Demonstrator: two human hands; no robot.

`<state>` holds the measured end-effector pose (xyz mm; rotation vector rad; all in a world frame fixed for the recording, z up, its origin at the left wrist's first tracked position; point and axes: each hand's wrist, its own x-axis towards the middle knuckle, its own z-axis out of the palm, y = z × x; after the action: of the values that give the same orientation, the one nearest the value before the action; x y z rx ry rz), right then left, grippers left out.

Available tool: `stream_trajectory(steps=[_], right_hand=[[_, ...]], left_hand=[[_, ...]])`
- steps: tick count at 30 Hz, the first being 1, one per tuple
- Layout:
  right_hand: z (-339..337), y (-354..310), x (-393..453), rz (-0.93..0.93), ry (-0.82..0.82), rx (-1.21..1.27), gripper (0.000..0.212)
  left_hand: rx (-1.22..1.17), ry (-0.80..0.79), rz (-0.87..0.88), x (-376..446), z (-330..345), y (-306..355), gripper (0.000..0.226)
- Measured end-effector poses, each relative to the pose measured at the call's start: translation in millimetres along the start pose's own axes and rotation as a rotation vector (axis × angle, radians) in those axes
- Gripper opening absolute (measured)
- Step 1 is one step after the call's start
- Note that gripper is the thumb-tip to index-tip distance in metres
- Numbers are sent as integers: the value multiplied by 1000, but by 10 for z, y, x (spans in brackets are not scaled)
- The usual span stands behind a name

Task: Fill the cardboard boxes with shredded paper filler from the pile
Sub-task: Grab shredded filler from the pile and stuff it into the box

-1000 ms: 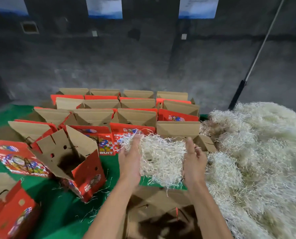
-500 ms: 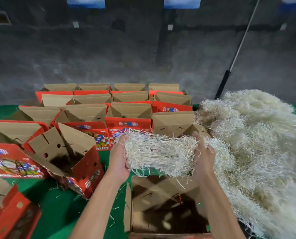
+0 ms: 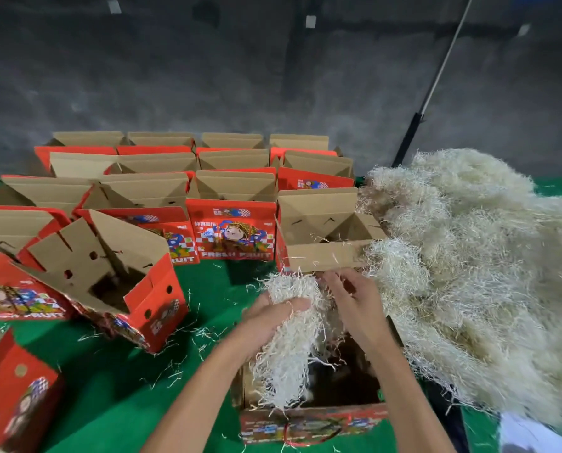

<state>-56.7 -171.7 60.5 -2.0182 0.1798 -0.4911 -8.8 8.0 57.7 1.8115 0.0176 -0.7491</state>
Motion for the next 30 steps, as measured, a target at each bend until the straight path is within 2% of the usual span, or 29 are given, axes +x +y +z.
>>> stream_trajectory(steps=[2,5,8,11,13,16,18,22,27,30], right_hand=[[10,233,-72,15,-4,-212,25],[116,439,-191,-55,-75,-483,24],[216,514,-237,-137,-60,-637,44],[275,569,-299,-176,-96,-774,60],[298,641,-406,-174,-112,-802,69],[334,807,-709,-219,-142,-833,78],[337,966,-904,-197,-178,-830,80],[332,1111,-825,-26,-173,-831,95],[473,1118,-609,-28,-277,-915,104],[572,1078,-563,21,-338,-891,105]], left_hand=[[133,17,35,50,27,-159,127],[258,138,174,145,120,-381,77],[382,254,196,206,196,-600,80],[665,479,323,262,218,-749,64],[841,548,408,275,196,-882,55],[1085,522,432,264,141,-1192,50],[1162,489,446,240,147,-1325,44],[1242,446,524,192,219,-1259,28],[1237,457,638,271,196,-1212,39],[1288,406,591,381,118,-1160,37]])
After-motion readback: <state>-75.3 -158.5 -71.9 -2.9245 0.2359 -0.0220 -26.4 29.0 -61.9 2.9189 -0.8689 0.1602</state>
